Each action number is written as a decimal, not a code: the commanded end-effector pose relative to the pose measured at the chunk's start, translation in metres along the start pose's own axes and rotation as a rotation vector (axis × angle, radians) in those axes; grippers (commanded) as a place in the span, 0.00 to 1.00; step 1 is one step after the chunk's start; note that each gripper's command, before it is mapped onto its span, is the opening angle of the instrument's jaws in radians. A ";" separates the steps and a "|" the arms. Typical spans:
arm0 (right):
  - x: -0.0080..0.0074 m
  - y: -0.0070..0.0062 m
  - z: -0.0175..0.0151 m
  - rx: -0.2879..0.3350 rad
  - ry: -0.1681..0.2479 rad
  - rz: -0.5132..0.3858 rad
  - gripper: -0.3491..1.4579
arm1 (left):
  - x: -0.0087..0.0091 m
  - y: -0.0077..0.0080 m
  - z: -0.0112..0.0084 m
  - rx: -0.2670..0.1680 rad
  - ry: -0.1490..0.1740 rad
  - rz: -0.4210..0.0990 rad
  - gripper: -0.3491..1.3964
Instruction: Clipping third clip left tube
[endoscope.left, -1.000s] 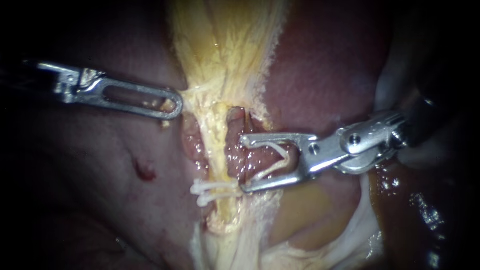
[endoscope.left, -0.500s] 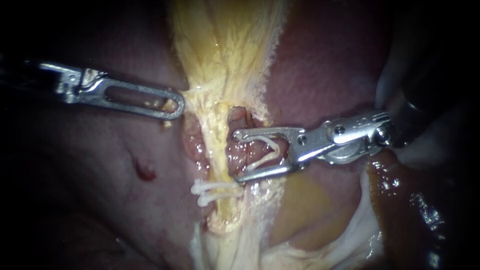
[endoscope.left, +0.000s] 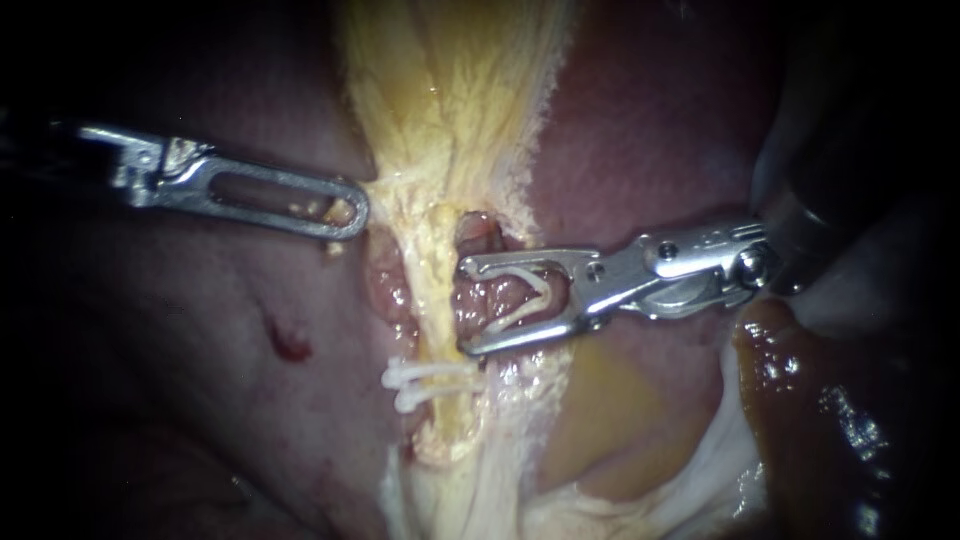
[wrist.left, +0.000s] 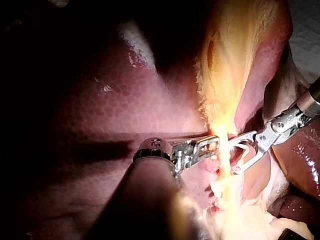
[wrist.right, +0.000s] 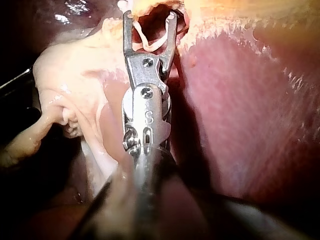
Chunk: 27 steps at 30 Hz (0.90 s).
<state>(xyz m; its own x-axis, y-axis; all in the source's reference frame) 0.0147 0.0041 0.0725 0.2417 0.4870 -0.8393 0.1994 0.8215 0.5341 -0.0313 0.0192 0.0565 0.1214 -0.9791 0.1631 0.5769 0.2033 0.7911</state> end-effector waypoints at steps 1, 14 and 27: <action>0.0001 -0.0001 0.0004 0.005 0.003 0.004 0.47 | 0.0000 0.0000 0.0000 0.000 0.000 0.000 0.00; 0.0014 -0.0006 0.0046 0.084 0.087 0.052 0.47 | -0.0001 -0.0001 0.0002 -0.001 -0.001 0.000 0.00; 0.0010 0.0000 0.0065 0.141 0.135 0.158 0.47 | -0.0001 -0.0002 0.0004 -0.001 -0.001 -0.001 0.00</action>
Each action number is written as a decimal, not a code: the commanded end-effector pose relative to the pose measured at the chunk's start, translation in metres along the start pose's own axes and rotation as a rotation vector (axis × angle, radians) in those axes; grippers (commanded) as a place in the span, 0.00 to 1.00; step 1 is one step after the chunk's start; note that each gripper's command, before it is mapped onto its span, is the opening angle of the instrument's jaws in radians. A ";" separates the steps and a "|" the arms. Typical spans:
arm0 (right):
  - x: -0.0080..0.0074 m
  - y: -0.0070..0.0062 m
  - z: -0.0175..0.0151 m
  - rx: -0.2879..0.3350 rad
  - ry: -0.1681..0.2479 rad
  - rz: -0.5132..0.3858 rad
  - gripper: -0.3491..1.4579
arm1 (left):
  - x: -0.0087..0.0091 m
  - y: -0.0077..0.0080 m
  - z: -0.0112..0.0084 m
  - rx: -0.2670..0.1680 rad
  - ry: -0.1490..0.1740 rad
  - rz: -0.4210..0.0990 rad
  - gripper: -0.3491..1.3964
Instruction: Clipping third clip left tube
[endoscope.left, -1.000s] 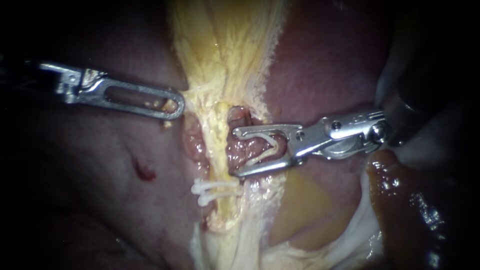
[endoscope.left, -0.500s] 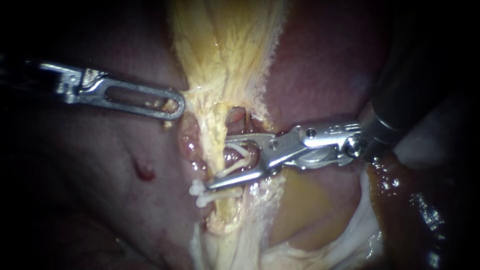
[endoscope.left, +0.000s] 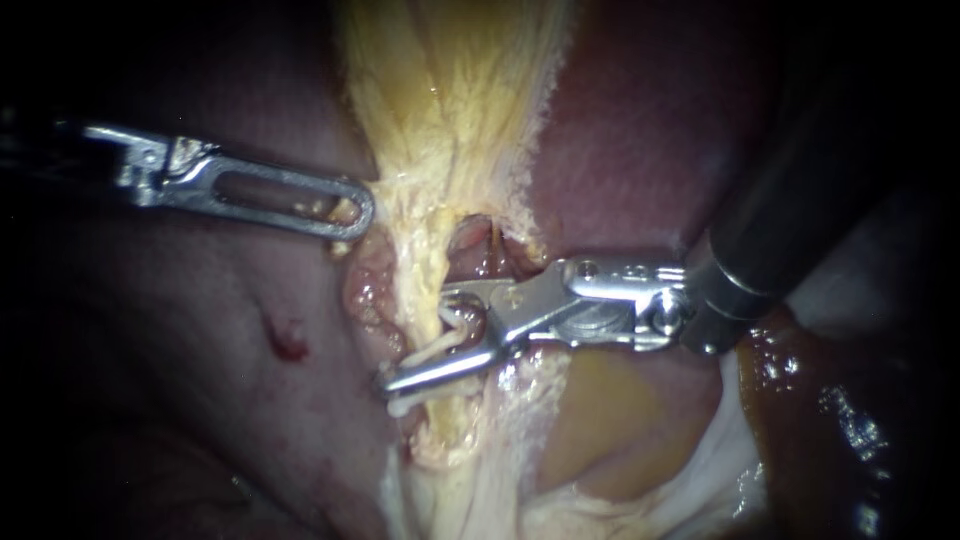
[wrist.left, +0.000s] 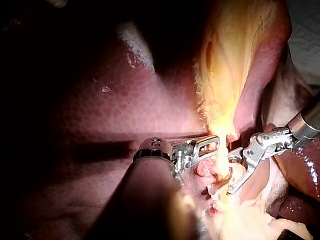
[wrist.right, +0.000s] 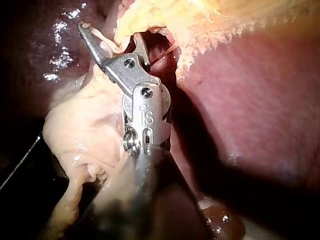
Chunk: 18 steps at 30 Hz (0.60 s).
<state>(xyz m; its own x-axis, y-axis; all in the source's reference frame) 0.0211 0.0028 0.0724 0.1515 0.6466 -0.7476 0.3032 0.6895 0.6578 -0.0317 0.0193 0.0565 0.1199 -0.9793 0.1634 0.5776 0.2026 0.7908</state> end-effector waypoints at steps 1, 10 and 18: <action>-0.0001 0.0000 0.0002 0.004 0.006 0.013 0.47 | 0.0000 0.0000 0.0000 0.000 0.000 0.000 0.00; -0.0001 0.0003 0.0007 0.052 0.112 0.119 0.47 | 0.0001 0.0000 0.0003 0.001 0.001 0.000 0.00; 0.0002 0.0011 0.0003 0.001 0.242 0.187 0.47 | 0.0001 0.0000 0.0003 0.000 0.000 0.000 0.00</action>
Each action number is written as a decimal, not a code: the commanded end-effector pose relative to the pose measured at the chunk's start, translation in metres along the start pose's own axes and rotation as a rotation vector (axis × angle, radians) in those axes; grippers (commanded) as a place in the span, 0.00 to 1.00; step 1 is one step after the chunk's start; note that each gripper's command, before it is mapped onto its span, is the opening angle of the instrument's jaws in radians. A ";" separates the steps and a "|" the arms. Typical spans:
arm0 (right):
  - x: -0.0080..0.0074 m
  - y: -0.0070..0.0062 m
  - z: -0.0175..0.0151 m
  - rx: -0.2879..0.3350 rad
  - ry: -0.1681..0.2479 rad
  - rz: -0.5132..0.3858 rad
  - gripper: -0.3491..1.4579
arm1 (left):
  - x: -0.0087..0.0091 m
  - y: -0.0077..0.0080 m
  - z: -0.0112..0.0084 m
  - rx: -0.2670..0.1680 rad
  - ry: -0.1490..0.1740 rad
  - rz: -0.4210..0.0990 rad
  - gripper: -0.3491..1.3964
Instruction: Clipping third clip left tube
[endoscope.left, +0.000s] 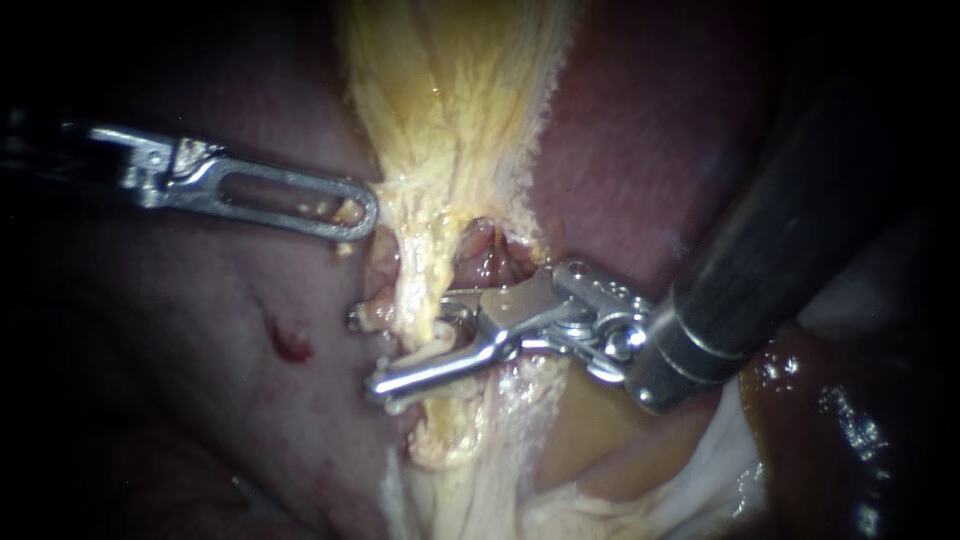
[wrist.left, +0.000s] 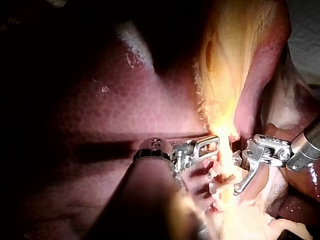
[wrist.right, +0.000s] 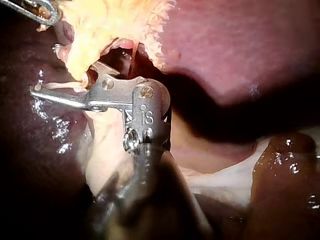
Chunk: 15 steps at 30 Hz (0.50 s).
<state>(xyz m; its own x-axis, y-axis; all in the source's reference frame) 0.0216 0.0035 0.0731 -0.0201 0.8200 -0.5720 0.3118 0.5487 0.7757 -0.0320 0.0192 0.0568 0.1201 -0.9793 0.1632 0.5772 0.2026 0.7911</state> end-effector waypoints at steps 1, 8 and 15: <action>0.0002 0.0000 0.0001 -0.048 0.016 0.004 0.47 | 0.0000 0.0000 0.0000 0.000 0.000 0.000 0.00; 0.0007 0.0008 -0.0006 -0.245 0.094 0.022 0.47 | 0.0000 0.0001 0.0000 0.000 0.000 0.001 0.00; 0.0012 0.0007 -0.0009 -0.287 0.109 0.027 0.47 | 0.0000 0.0001 0.0000 0.000 0.000 0.001 0.00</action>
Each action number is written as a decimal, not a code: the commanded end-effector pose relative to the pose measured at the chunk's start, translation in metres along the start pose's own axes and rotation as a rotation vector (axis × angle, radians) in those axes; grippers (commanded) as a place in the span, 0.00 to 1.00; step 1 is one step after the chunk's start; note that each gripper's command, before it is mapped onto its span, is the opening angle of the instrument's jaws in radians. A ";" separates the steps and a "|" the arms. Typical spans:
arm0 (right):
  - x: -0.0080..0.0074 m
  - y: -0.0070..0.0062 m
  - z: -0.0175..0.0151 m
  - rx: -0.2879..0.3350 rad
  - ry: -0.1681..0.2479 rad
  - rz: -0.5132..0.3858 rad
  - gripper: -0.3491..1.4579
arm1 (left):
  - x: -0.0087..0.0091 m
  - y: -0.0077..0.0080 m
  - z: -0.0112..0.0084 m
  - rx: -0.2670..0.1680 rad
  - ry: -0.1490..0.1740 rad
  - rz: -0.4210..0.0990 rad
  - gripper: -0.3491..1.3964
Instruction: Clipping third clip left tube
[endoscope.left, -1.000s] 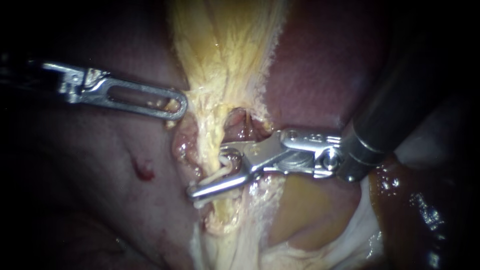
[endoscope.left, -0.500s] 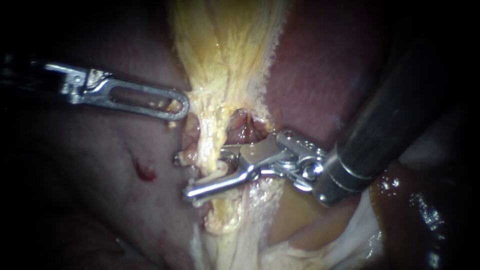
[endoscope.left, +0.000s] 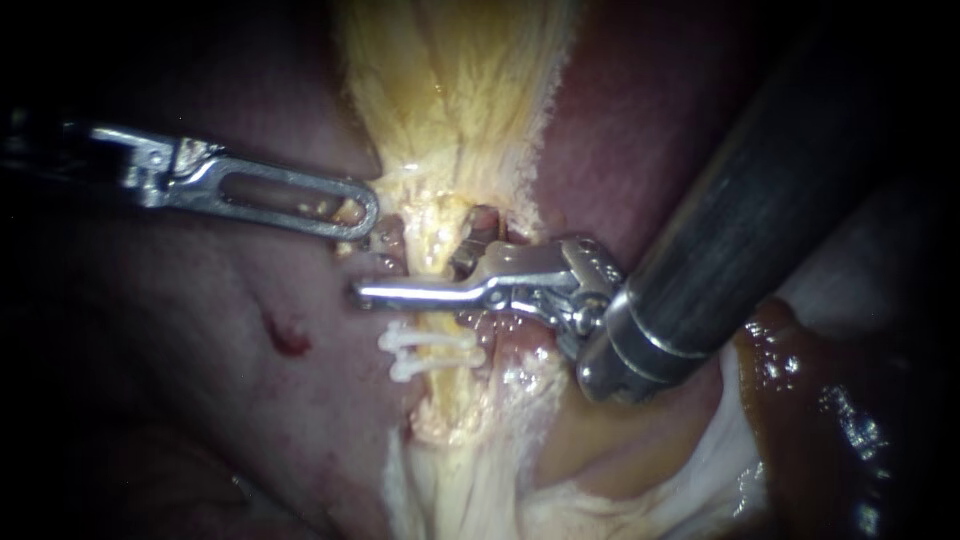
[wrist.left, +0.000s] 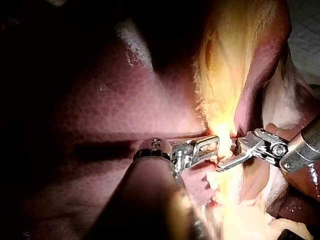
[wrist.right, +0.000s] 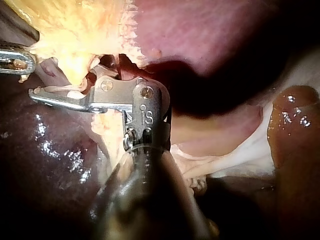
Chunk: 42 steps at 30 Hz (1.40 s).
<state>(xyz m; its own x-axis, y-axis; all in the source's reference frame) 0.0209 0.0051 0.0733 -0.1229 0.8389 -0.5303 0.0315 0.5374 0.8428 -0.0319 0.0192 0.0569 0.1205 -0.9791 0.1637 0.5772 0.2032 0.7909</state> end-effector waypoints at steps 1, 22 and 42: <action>0.0000 -0.0001 0.0000 0.002 -0.001 0.000 0.47 | 0.0000 0.0000 0.0000 0.000 0.000 0.000 0.00; 0.0010 -0.0049 -0.0018 0.276 -0.119 -0.009 0.46 | -0.0001 0.0005 -0.0002 0.003 0.002 0.002 0.00; 0.0008 -0.0052 -0.0011 0.456 -0.211 -0.046 0.45 | -0.0001 0.0004 0.0000 0.002 0.001 0.001 0.00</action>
<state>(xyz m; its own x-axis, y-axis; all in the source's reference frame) 0.0196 0.0029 0.0686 0.0669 0.7873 -0.6130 0.4645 0.5191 0.7174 -0.0317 0.0194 0.0573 0.1224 -0.9788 0.1642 0.5752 0.2048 0.7920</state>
